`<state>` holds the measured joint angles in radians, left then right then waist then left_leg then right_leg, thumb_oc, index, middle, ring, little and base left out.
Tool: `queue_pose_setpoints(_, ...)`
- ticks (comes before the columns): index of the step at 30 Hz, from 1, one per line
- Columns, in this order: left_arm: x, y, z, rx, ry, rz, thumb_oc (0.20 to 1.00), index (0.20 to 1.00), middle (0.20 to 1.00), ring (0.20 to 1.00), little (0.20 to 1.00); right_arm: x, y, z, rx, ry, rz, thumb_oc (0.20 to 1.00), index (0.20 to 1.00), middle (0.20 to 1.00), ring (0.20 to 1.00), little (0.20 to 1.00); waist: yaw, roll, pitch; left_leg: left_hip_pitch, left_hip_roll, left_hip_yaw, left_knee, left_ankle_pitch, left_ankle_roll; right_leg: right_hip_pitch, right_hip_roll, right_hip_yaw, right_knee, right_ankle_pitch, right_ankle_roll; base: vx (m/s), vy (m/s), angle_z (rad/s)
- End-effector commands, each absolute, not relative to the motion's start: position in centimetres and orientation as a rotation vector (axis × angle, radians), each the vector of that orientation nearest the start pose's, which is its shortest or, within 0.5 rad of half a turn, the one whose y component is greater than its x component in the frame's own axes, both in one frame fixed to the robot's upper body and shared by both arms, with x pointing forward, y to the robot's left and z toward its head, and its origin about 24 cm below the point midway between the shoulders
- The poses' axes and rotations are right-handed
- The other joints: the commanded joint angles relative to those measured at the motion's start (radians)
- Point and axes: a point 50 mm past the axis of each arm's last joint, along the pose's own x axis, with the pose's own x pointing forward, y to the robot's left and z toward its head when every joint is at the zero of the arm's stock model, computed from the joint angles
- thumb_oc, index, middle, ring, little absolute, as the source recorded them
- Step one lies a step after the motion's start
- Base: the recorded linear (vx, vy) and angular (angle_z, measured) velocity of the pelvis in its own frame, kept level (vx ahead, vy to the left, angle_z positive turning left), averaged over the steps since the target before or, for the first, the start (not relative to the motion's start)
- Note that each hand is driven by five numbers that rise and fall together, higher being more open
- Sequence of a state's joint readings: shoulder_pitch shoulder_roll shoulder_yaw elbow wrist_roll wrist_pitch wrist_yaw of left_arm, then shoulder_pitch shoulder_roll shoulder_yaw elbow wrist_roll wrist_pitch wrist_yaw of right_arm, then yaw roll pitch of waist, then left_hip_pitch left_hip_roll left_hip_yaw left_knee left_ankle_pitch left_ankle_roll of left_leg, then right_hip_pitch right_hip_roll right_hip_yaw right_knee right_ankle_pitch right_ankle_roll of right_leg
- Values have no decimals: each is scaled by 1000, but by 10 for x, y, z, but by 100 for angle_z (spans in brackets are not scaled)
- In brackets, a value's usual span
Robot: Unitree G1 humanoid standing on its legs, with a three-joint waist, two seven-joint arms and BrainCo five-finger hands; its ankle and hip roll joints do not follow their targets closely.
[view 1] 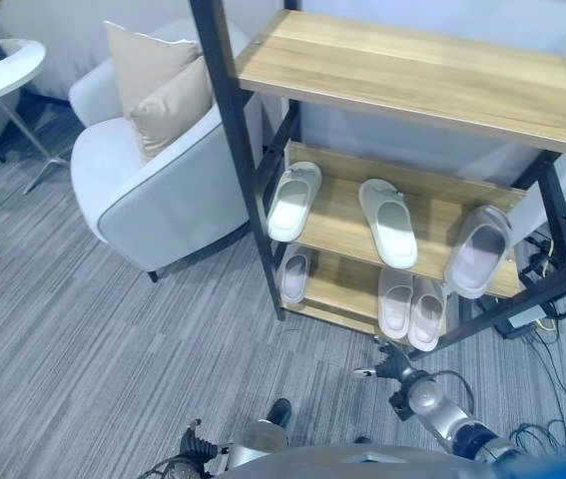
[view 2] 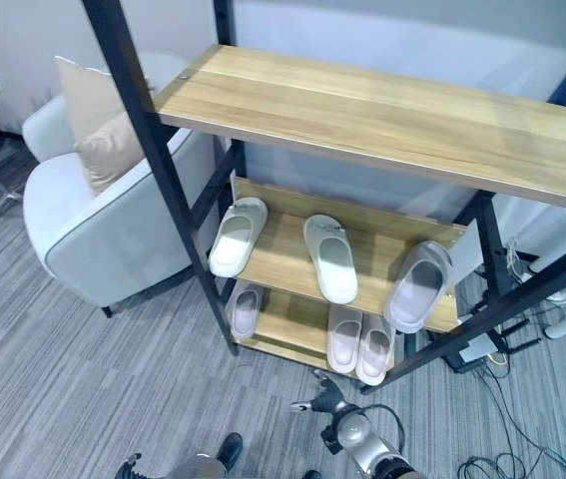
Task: Arrange the slippers neatly on the shoe rack.
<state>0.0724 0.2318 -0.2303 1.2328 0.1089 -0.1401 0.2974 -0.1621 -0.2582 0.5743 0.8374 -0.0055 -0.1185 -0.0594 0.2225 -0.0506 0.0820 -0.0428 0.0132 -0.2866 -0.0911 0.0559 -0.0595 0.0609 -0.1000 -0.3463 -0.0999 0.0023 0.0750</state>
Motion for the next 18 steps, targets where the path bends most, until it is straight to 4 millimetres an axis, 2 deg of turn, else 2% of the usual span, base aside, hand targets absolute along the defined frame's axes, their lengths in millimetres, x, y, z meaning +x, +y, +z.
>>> queue_pose_setpoints(1, 89, 237, -158, 621, 1079, 56, 1000, 1000, 1000, 1000, 1000, 228, -111, -71, -372, 373, 531, 1000, 1000, 1000, 1000, 1000, 23, 1, 26, 34, 3, 11, 4, -71, 0, 40, -62, -19, 13, -14, 82, 0, 25, 19)
queue_pose_setpoints(3, 90, 232, -158, 601, 1075, 45, 1000, 1000, 1000, 1000, 1000, 227, -80, -53, -378, 263, 712, 1000, 1000, 1000, 1000, 1000, 30, 1, 27, 33, 4, 8, 4, -73, -1, 38, -61, -20, 13, -17, 82, -2, 11, -7)
queue_pose_setpoints(4, 91, 233, -158, 593, 1077, 41, 1000, 1000, 1000, 1000, 1000, 219, -95, -65, -448, 351, 733, 1000, 1000, 1000, 1000, 1000, 23, -3, 25, 35, 5, 10, 4, -74, -2, 40, -61, -19, 13, -18, 81, 40, 15, 2)
queue_pose_setpoints(5, 89, 230, -159, 619, 1073, -14, 1000, 1000, 1000, 1000, 1000, 217, -108, -68, -583, 324, 822, 1000, 1000, 1000, 1000, 1000, 37, 0, 18, 37, 3, 5, 4, -76, -2, 47, -64, -29, 13, -21, 84, 46, 22, 5)
queue_pose_setpoints(6, 89, 227, -159, 625, 1067, -41, 1000, 1000, 1000, 1000, 1000, 227, -106, -63, -589, 295, 794, 1000, 1000, 1000, 1000, 1000, 47, 2, 16, 36, 0, -3, 4, -74, -3, 49, -65, -37, 13, -22, 84, 40, 22, 4)
queue_pose_setpoints(7, 89, 227, -159, 626, 1066, -41, 1000, 1000, 1000, 1000, 1000, 227, -106, -63, -589, 293, 793, 1000, 1000, 1000, 1000, 1000, 47, 2, 17, 36, 0, -3, 4, -74, -3, 50, -65, -38, 13, -22, 84, 9, 28, 8)
queue_pose_setpoints(9, 85, 227, -161, 624, 1087, -46, 1000, 1000, 1000, 1000, 1000, 242, -99, -36, -573, 168, 794, 1000, 1000, 1000, 1000, 1000, 53, 2, 17, 33, -1, -4, 4, -72, -2, 49, -66, -39, 13, -20, 86, 7, 36, 8)
queue_pose_setpoints(10, 78, 231, -161, 608, 1110, -27, 1000, 1000, 1000, 1000, 1000, 253, -92, 6, -539, -6, 823, 1000, 1000, 1000, 1000, 1000, 49, -2, 17, 36, 2, 1, 4, -77, -3, 50, -62, -33, 13, -21, 86, -3, 48, -2)
queue_pose_setpoints(11, 74, 233, -162, 581, 1132, -1, 1000, 1000, 1000, 1000, 1000, 255, -93, 35, -523, -110, 840, 1000, 1000, 1000, 1000, 1000, 37, -7, 14, 31, 0, 3, 4, -73, -1, 43, -65, -31, 13, -15, 88, 0, 48, -3)
queue_pose_setpoints(13, 69, 235, -163, 554, 1152, 27, 1000, 1000, 1000, 1000, 1000, 260, -100, 56, -517, -185, 806, 1000, 1000, 1000, 1000, 1000, 27, -10, 10, 30, 0, 6, 4, -74, 0, 41, -66, -27, 13, -12, 89, 3, 38, -1)
queue_pose_setpoints(14, 65, 235, -163, 543, 1166, 38, 1000, 1000, 1000, 1000, 1000, 268, -102, 74, -522, -265, 747, 1000, 1000, 1000, 1000, 1000, 23, -13, 8, 29, -1, 4, 4, -74, 1, 40, -67, -27, 13, -9, 89, 0, 0, 0)
queue_pose_setpoints(16, 64, 235, -164, 534, 1168, 44, 1000, 1000, 1000, 1000, 1000, 271, -103, 79, -520, -286, 716, 1000, 1000, 1000, 1000, 1000, 23, -14, 8, 28, -1, 3, 4, -73, 2, 39, -67, -27, 13, -8, 90, 7, 22, -5)
queue_pose_setpoints(17, 61, 235, -164, 526, 1179, 53, 1000, 1000, 1000, 1000, 1000, 277, -105, 94, -494, -350, 642, 1000, 1000, 1000, 1000, 1000, 23, -15, 6, 26, -2, 1, 4, -73, 4, 37, -68, -28, 14, -7, 90, 11, 26, -5)
queue_pose_setpoints(18, 60, 234, -165, 519, 1182, 57, 1000, 1000, 1000, 1000, 1000, 280, -106, 97, -490, -364, 608, 1000, 1000, 1000, 1000, 1000, 25, -17, 5, 25, -2, -1, 4, -74, 4, 37, -69, -29, 14, -6, 90, 0, 0, 0)
